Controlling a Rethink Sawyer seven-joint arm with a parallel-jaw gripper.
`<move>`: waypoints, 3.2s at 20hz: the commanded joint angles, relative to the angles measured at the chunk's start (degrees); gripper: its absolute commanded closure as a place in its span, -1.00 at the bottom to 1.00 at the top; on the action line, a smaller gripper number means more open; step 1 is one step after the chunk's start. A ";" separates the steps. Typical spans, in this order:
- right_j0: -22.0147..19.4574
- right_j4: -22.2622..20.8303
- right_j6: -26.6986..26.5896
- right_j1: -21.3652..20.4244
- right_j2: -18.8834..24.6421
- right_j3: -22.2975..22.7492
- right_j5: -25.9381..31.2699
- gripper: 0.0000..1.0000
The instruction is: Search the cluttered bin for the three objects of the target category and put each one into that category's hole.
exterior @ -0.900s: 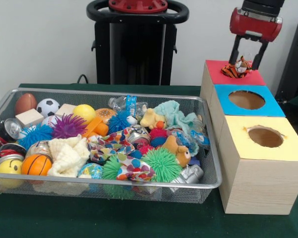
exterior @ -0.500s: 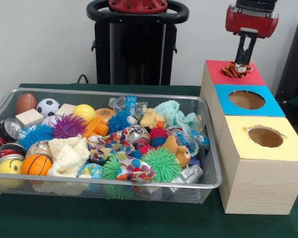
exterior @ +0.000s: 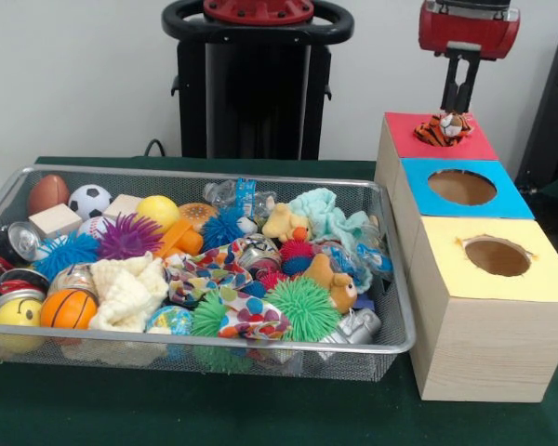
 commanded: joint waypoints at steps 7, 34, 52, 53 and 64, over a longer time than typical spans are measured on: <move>2.95 -7.66 -0.90 -1.48 1.21 1.43 3.92 1.00; 2.81 -7.55 3.01 3.08 1.77 4.96 -3.02 1.00; 10.28 -10.44 7.03 3.32 -6.07 14.09 -11.52 1.00; 10.83 -10.42 7.23 3.41 -6.65 14.03 -11.56 1.00; 18.65 -10.33 8.58 6.61 -15.55 9.98 -8.88 1.00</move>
